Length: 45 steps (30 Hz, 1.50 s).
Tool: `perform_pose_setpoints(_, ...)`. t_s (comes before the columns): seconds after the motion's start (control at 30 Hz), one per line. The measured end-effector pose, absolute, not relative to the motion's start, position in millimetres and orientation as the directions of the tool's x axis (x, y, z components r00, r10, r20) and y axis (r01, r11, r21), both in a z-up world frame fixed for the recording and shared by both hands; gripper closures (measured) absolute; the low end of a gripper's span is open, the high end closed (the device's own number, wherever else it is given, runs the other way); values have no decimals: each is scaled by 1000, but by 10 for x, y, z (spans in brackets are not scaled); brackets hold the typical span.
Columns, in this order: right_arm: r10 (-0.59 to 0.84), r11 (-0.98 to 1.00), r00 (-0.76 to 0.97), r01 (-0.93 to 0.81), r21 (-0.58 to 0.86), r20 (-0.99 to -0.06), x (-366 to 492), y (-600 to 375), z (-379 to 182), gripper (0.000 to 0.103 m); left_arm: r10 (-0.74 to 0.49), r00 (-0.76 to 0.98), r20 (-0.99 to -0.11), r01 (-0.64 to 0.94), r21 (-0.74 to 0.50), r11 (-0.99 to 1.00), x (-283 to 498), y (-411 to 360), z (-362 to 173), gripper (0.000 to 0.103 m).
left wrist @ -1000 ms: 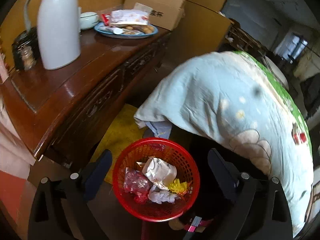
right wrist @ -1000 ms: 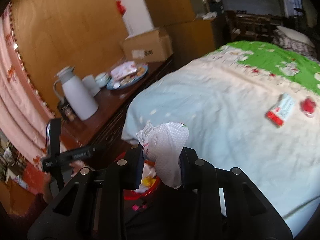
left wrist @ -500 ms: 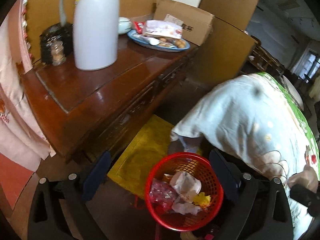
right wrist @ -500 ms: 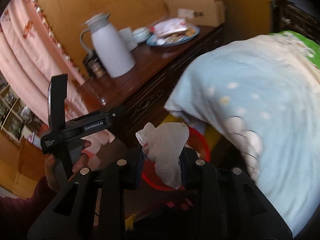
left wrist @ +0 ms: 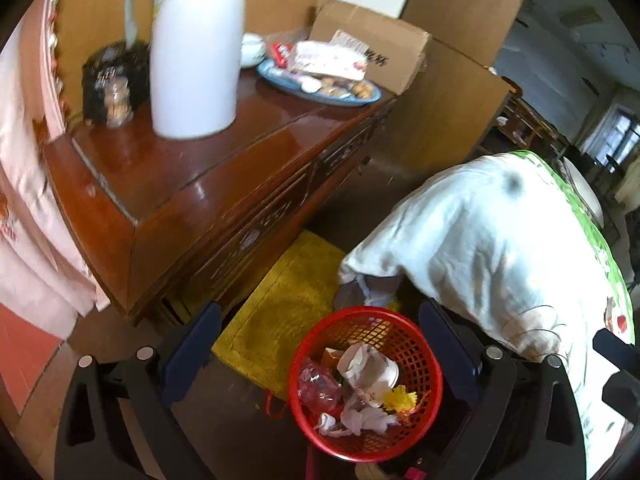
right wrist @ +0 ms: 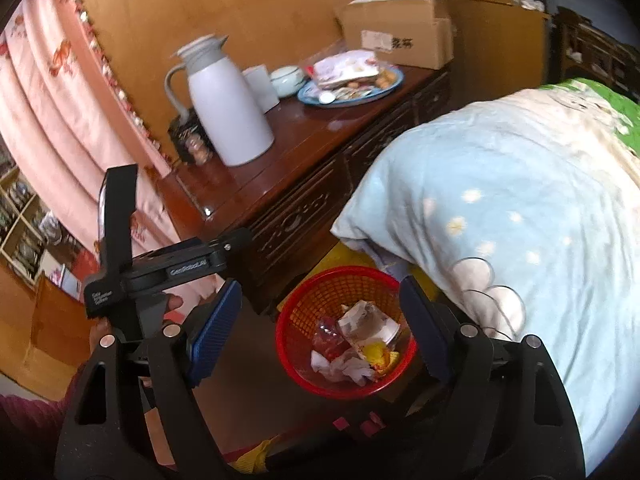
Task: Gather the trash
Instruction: 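Move both tools back toward the remaining trash on the bed, then reach the left tool to the white medicine box while the right tool reaches the red-filled cup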
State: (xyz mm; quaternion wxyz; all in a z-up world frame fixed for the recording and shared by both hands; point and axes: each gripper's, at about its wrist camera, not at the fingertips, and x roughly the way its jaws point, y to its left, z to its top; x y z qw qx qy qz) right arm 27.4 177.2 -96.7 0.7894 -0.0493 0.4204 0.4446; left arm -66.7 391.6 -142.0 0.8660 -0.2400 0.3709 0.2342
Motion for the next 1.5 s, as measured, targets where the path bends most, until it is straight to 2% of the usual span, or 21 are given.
perform_pose_setpoints(0.27,683,661,368,-680,318,-631,250,1179,-674,20,269,687,-675,-484,-149,863,-626,3349,-915,6)
perform_pose_setpoints(0.47,691,698,472,-631,338,-547,167,641,-432,16,255,732,-632,-405,-103,909,-600,2882,-603,6)
perform_pose_setpoints(0.87,617,787,645,-494,369,-452,251,-442,-317,8,271,801,-534,-264,91,960,-369,1782,-180,6)
perform_pose_setpoints(1.23,454,870,729,-237,433,-512,943,-1368,-627,8,161,776,-609,-84,152,985,522,960,-557,6)
perform_pose_setpoints(1.5,339,898,747,-76,434,-571,1284,-1891,-953,8,112,728,-676,-15,148,989,978,715,-876,6)
